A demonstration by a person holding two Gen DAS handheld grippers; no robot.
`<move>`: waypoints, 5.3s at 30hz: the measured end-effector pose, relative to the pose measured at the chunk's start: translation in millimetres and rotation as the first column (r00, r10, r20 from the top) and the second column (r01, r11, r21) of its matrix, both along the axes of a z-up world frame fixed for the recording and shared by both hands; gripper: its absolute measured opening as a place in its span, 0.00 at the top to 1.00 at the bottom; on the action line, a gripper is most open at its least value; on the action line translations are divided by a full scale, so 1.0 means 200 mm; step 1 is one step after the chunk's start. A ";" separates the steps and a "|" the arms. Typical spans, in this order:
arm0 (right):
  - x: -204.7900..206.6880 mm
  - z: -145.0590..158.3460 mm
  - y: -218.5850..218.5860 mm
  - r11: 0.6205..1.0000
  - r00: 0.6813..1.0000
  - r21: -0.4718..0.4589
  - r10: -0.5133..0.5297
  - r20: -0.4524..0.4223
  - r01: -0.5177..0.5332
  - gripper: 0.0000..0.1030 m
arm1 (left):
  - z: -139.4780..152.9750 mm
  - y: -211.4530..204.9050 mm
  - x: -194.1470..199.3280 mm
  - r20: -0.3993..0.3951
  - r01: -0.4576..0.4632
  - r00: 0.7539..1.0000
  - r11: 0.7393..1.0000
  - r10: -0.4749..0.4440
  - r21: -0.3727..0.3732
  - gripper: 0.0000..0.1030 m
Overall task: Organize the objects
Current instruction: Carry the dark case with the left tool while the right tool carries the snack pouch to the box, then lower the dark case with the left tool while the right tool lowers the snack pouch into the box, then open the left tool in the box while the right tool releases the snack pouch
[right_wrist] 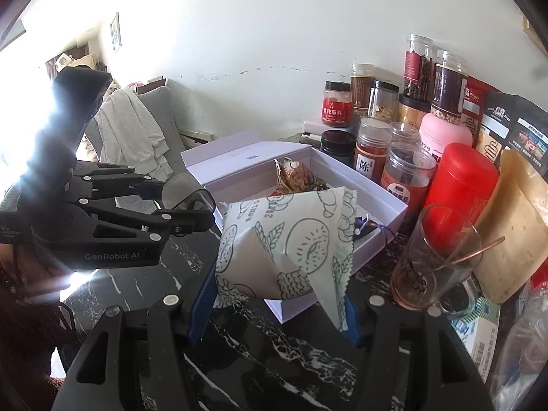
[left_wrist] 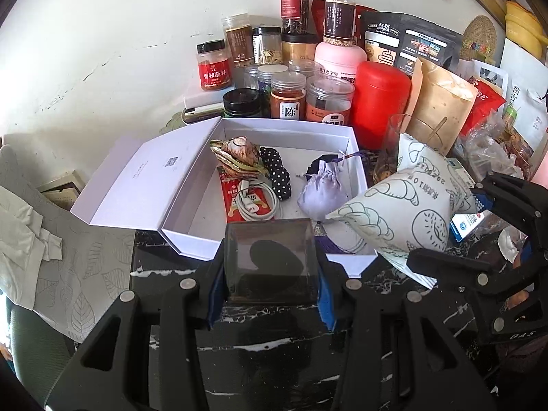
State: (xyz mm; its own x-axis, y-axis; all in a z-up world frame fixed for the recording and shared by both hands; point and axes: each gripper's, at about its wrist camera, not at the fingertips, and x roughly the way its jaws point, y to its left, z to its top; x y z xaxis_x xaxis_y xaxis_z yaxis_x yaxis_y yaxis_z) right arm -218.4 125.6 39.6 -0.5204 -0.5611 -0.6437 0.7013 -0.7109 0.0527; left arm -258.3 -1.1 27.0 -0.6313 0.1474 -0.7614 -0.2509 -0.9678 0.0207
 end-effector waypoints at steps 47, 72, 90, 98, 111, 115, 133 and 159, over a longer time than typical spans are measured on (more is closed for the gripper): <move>-0.85 -0.21 -0.24 0.991 0.991 0.055 -0.123 0.055 0.120 0.40 | -0.25 0.02 -0.95 0.019 0.000 1.000 0.995 0.002 -0.096 0.60; -0.89 -0.40 -0.32 0.983 0.991 0.155 -0.110 0.078 0.097 0.40 | -0.48 0.05 -1.02 0.113 0.020 0.994 0.995 -0.009 -0.094 0.59; -0.88 -0.38 -0.33 0.982 0.990 0.158 -0.119 0.079 0.105 0.35 | -0.46 0.03 -1.03 0.083 -0.009 0.996 0.994 0.018 -0.105 0.57; -0.85 -0.31 -0.31 0.984 0.992 0.139 -0.117 0.054 0.109 0.35 | -0.39 0.02 -0.99 0.056 -0.036 0.998 0.995 0.041 -0.091 0.57; -0.80 -0.20 -0.29 0.985 0.993 0.121 -0.121 -0.003 0.120 0.34 | -0.26 -0.02 -0.91 0.019 -0.073 0.997 0.994 0.075 -0.078 0.49; -0.76 -0.14 -0.28 0.985 0.992 0.118 -0.124 -0.017 0.125 0.34 | -0.19 -0.03 -0.86 0.006 -0.086 0.996 0.993 0.087 -0.078 0.48; -0.48 0.19 -0.21 0.984 0.984 0.098 -0.137 -0.112 0.148 0.34 | 0.16 -0.13 -0.57 -0.046 -0.178 0.983 0.983 0.176 -0.052 0.48; 0.05 0.47 -0.04 0.986 0.974 0.044 -0.149 -0.173 0.159 0.24 | 0.53 -0.12 0.10 -0.147 -0.217 0.967 0.975 0.208 -0.051 0.24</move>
